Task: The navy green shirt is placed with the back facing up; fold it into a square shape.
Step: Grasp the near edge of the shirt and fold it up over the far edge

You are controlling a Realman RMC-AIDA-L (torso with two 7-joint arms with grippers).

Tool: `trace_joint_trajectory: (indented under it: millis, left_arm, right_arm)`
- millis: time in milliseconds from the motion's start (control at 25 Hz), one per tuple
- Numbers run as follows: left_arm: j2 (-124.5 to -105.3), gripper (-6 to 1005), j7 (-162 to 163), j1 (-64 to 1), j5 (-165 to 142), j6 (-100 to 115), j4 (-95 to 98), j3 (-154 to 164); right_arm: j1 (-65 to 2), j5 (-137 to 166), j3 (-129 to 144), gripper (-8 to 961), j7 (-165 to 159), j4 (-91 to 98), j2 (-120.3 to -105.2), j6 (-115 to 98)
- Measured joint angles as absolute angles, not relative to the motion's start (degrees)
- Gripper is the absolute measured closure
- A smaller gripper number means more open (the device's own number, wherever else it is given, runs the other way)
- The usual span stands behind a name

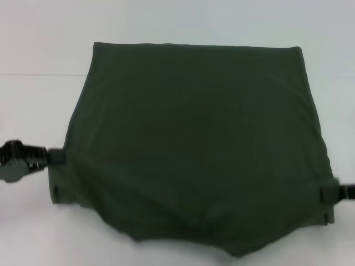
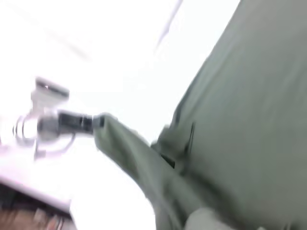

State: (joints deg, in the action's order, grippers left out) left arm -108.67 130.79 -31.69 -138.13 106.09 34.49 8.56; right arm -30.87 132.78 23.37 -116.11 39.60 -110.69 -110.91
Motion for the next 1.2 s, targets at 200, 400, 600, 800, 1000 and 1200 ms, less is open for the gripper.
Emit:
trace_joint_trajectory:
  millis: [200,400,600,800,1000,1200]
  left_arm:
    - [-108.99,978,129.2,-30.8,-133.1,100.2,30.6,8.0]
    - [-110.08,978,127.1,-30.6,-129.9,95.7,27.7,7.9]
    - [-111.63,978,125.5,-30.0,-126.3,92.7,27.5,7.9]
    - [-112.63,977,123.8,-29.4,-124.1,89.4,27.2,7.9]
    - [-113.90,977,121.7,-29.8,-122.0,86.9,27.2,7.9]
    - [-114.78,977,119.7,-31.1,-120.1,84.0,27.2,8.0]
  right_arm:
    - [-28.7,127.4,21.0,888,-114.2,37.9,-110.81,-105.6]
    - [-27.8,123.8,20.8,888,-112.1,36.3,-112.48,-98.9]
    - [-27.6,122.3,20.5,888,-110.8,36.3,-114.51,-91.9]
    - [-27.4,119.6,19.7,888,-109.2,35.6,-115.36,-87.9]
    - [-27.4,116.3,19.4,889,-107.5,34.3,-115.74,-86.0]
    - [-27.8,114.7,19.3,889,-106.3,33.9,-116.44,-83.7]
